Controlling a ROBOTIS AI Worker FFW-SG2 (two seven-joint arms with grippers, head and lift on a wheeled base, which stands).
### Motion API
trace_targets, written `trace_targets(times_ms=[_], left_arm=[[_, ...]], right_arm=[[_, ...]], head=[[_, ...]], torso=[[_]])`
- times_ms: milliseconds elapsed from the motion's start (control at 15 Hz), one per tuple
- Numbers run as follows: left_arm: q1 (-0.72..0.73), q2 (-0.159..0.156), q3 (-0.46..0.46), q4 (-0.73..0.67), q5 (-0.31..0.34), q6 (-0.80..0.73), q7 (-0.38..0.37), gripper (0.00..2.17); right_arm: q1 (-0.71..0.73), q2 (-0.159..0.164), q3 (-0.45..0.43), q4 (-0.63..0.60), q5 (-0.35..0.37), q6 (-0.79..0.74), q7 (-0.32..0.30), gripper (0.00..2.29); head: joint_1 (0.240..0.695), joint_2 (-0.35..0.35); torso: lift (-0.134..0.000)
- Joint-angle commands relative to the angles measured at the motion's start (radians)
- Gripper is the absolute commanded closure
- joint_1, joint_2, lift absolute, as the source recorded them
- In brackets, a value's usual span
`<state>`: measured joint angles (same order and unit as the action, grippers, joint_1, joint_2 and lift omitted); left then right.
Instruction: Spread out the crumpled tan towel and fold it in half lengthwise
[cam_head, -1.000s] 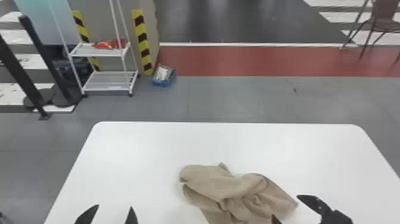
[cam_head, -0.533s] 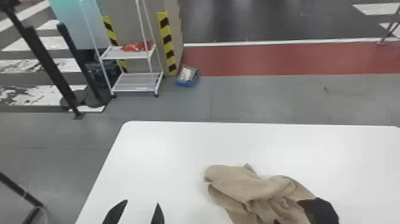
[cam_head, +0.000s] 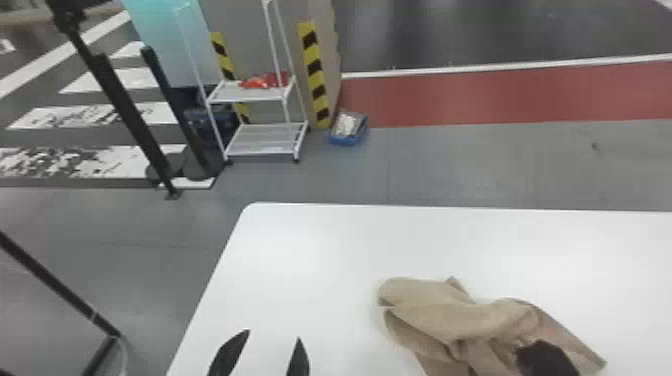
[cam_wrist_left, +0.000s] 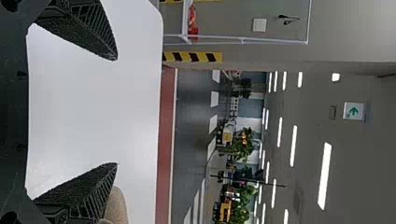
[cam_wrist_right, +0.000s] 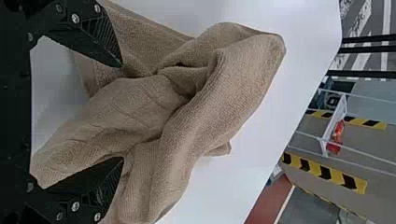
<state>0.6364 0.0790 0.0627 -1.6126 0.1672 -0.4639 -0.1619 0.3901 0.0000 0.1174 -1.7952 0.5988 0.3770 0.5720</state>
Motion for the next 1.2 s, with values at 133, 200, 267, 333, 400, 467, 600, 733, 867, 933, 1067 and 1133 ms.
trace_targets(times_ms=[133, 200, 267, 333, 400, 467, 600, 733, 867, 933, 1067, 1133], left_arm=[[-0.001, -0.001, -0.001, 0.002, 0.000, 0.000, -0.001, 0.07], [-0.001, 0.001, 0.000, 0.002, 0.000, 0.000, -0.001, 0.07], [-0.001, 0.001, 0.000, 0.003, 0.000, 0.000, -0.001, 0.07], [-0.001, 0.001, 0.000, 0.005, 0.000, 0.000, -0.001, 0.07], [-0.001, 0.001, 0.000, 0.005, 0.000, 0.000, -0.001, 0.07], [-0.003, 0.001, 0.000, 0.005, 0.000, 0.000, -0.001, 0.07], [-0.003, 0.001, 0.000, 0.005, 0.000, 0.000, -0.001, 0.07], [-0.003, 0.001, 0.000, 0.007, 0.000, 0.000, -0.001, 0.07], [-0.003, 0.001, 0.002, 0.007, 0.002, 0.000, -0.001, 0.07], [-0.003, 0.001, 0.000, 0.007, 0.002, 0.000, -0.001, 0.07], [-0.003, 0.001, 0.002, 0.007, 0.002, 0.000, -0.001, 0.07], [-0.003, 0.001, 0.002, 0.007, 0.002, 0.000, -0.001, 0.07]], right_arm=[[-0.039, 0.001, 0.024, 0.040, 0.027, 0.046, -0.001, 0.22], [-0.043, 0.001, 0.028, 0.043, 0.032, 0.049, -0.004, 0.22], [-0.045, 0.001, 0.028, 0.043, 0.032, 0.049, -0.006, 0.22], [-0.048, 0.001, 0.027, 0.043, 0.032, 0.049, -0.009, 0.22], [-0.050, 0.001, 0.027, 0.043, 0.032, 0.052, -0.015, 0.26], [-0.051, 0.001, 0.027, 0.043, 0.033, 0.061, -0.024, 0.28], [-0.056, 0.001, 0.022, 0.045, 0.038, 0.067, -0.034, 0.40], [-0.057, 0.001, 0.021, 0.045, 0.038, 0.067, -0.049, 0.60], [-0.057, 0.001, 0.019, 0.045, 0.027, 0.049, -0.069, 0.77], [-0.054, 0.001, 0.015, 0.043, 0.021, 0.027, -0.089, 0.77], [-0.054, 0.001, 0.008, 0.040, 0.019, 0.009, -0.101, 1.02], [-0.060, 0.001, 0.007, 0.042, 0.016, 0.009, -0.119, 1.29]], head=[[0.695, 0.229], [0.695, 0.229], [0.695, 0.228], [0.695, 0.228], [0.695, 0.228], [0.695, 0.228], [0.695, 0.220], [0.695, 0.211], [0.695, 0.204], [0.695, 0.202], [0.695, 0.199], [0.695, 0.199]], torso=[[0.000], [0.000], [0.000], [0.000], [0.000], [0.000], [0.000], [0.000], [0.000], [0.000], [0.000], [0.000]])
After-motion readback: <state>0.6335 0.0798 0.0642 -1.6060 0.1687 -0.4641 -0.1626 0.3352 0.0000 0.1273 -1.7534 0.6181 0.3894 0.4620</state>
